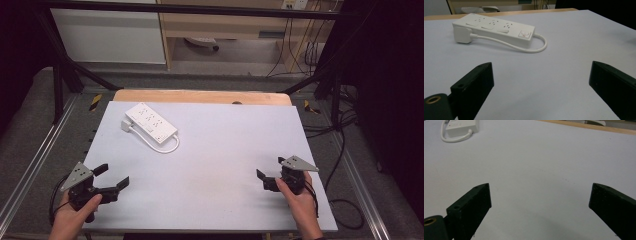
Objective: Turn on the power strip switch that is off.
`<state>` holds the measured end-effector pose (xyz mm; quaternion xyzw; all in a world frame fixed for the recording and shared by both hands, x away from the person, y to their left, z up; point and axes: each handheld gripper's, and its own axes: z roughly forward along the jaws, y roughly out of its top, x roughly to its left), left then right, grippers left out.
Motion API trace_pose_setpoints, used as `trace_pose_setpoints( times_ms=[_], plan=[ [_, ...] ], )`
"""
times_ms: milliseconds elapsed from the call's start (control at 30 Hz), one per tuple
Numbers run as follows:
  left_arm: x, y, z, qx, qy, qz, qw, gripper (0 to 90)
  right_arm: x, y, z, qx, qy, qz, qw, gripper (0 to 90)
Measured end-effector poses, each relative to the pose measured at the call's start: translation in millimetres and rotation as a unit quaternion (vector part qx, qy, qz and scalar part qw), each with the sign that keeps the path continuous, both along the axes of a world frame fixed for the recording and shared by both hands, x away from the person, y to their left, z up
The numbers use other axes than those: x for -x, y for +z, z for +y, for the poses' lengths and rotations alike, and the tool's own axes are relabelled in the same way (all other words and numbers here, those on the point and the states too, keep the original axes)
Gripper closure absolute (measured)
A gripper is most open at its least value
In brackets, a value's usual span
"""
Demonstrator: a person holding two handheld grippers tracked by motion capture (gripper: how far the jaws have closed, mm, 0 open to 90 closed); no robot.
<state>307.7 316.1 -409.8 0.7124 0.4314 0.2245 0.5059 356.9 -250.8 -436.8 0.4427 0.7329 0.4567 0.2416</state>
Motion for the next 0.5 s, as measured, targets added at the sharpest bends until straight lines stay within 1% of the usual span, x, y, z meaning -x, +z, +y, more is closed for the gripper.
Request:
trace_pose_setpoints(
  times_ms=[167,400,500],
  plan=[
    [0.2,0.6,-0.9,0.000,-0.002,-0.003,1.0000,6.0,0.3,0.1,0.1,0.003,0.002,-0.002,1.0000,4.5],
    [-0.3,2.1,-1.7,0.002,-0.012,-0.005,0.9999,6.0,0.5,0.1,2.4,0.006,-0.003,0.002,1.0000,3.7],
    [-2.0,3.4,-2.5,0.009,-0.009,-0.006,0.9999,6.1,1.5,0.6,3.9,0.002,-0.006,0.003,1.0000,3.3]
  ],
)
